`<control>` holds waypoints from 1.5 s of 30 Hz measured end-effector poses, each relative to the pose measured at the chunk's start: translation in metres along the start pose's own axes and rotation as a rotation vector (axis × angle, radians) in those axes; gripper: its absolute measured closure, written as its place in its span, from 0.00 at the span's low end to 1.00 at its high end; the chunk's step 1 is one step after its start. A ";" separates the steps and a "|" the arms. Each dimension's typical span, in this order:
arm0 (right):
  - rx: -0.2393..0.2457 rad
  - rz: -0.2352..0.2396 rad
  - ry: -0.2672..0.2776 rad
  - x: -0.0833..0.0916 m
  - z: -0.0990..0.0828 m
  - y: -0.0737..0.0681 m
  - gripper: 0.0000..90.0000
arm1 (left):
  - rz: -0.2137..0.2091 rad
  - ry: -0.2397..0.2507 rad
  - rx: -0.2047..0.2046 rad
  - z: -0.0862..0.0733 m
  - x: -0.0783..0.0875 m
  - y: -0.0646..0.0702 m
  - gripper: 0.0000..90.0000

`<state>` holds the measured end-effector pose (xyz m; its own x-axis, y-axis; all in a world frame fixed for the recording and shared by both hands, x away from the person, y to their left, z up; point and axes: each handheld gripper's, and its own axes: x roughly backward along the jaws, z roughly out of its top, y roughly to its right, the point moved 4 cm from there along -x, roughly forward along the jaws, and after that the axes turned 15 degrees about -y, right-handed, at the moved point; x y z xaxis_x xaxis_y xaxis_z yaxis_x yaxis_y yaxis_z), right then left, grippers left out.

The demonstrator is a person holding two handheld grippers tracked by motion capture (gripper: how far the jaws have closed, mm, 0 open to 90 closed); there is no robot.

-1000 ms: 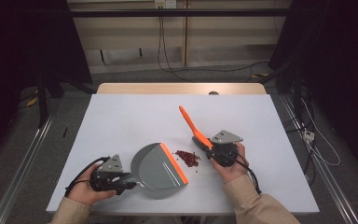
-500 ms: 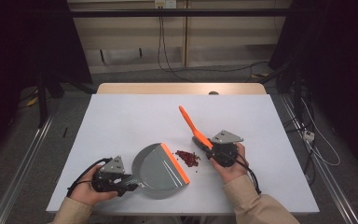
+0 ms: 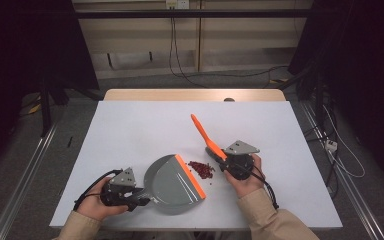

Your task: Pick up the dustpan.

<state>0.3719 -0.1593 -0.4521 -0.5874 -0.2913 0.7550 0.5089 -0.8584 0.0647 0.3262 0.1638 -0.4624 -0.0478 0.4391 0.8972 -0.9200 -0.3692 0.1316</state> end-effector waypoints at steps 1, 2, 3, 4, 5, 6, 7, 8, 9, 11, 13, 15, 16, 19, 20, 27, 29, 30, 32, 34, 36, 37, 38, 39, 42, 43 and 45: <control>0.002 -0.003 -0.001 0.000 0.000 -0.001 0.79 | 0.000 0.000 -0.002 0.000 0.000 0.000 0.69; 0.003 -0.006 0.000 0.000 0.000 -0.003 0.79 | 0.000 -0.002 -0.002 0.000 0.000 0.000 0.69; -0.002 -0.005 0.000 0.000 0.000 -0.005 0.79 | -0.001 0.000 0.000 0.000 0.000 0.000 0.69; -0.001 -0.011 0.001 -0.001 0.000 -0.007 0.79 | -0.002 -0.001 -0.001 0.000 0.000 0.000 0.69; 0.000 -0.013 0.000 -0.001 0.000 -0.009 0.79 | -0.002 -0.001 -0.001 0.001 0.000 0.000 0.69; -0.007 -0.011 0.002 -0.001 0.001 -0.011 0.79 | -0.001 -0.001 0.002 0.001 0.000 0.000 0.69; -0.008 -0.014 0.003 -0.002 0.001 -0.013 0.79 | 0.000 -0.003 0.001 0.001 0.000 0.000 0.69; -0.007 -0.015 0.005 -0.002 0.001 -0.015 0.79 | 0.006 -0.011 0.004 0.001 0.001 0.000 0.69; -0.014 -0.013 0.008 -0.003 0.001 -0.018 0.79 | 0.000 -0.001 0.004 0.001 0.000 0.000 0.69; -0.024 -0.008 0.006 -0.003 0.001 -0.022 0.79 | 0.004 -0.012 0.004 0.001 0.001 0.000 0.69; -0.028 -0.003 0.007 -0.004 0.001 -0.025 0.78 | 0.000 -0.007 0.003 0.002 0.000 0.000 0.69; -0.043 0.013 0.008 -0.004 0.001 -0.028 0.78 | -0.001 -0.008 0.002 0.002 0.000 0.000 0.69; -0.048 0.017 0.010 -0.004 0.001 -0.029 0.78 | 0.000 -0.009 0.003 0.002 0.000 0.000 0.69; -0.045 0.013 0.011 -0.004 0.001 -0.034 0.78 | -0.005 -0.006 0.000 0.003 -0.001 0.001 0.69; -0.045 0.014 0.011 -0.005 0.001 -0.036 0.78 | 0.000 -0.016 0.001 0.003 -0.001 0.001 0.69; -0.070 0.029 0.023 -0.004 0.001 -0.043 0.78 | -0.012 -0.014 0.006 0.006 -0.003 0.005 0.69; -0.078 0.039 0.026 -0.004 0.001 -0.045 0.78 | -0.013 -0.016 0.008 0.006 -0.004 0.006 0.69; -0.076 0.040 0.026 -0.004 0.001 -0.047 0.78 | -0.012 -0.014 0.009 0.007 -0.004 0.006 0.69; -0.082 0.049 0.029 -0.004 0.001 -0.050 0.78 | -0.011 -0.013 0.011 0.007 -0.004 0.007 0.69; -0.085 0.051 0.030 -0.005 0.002 -0.053 0.77 | -0.011 -0.015 0.011 0.008 -0.005 0.007 0.69; -0.090 0.047 0.031 -0.005 0.002 -0.055 0.77 | -0.011 -0.014 0.012 0.008 -0.005 0.008 0.69; -0.098 0.048 0.035 -0.005 0.001 -0.056 0.77 | -0.010 -0.015 0.011 0.009 -0.006 0.009 0.69; -0.105 0.051 0.037 -0.005 0.001 -0.057 0.77 | -0.010 -0.018 0.009 0.009 -0.006 0.009 0.69; -0.115 0.056 0.042 -0.004 0.000 -0.058 0.77 | -0.008 -0.015 0.018 0.009 -0.006 0.009 0.69; -0.134 0.062 0.051 -0.004 0.000 -0.061 0.77 | -0.011 -0.010 0.022 0.010 -0.007 0.010 0.69; -0.130 0.057 0.051 -0.004 0.000 -0.062 0.77 | -0.010 -0.010 0.022 0.010 -0.007 0.010 0.69; -0.133 0.061 0.054 -0.005 0.000 -0.065 0.77 | -0.010 -0.010 0.022 0.010 -0.007 0.010 0.69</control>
<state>0.3418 -0.1023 -0.4599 -0.5926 -0.3636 0.7187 0.4590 -0.8857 -0.0696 0.3211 0.1494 -0.4629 -0.0344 0.4345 0.9000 -0.9118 -0.3825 0.1498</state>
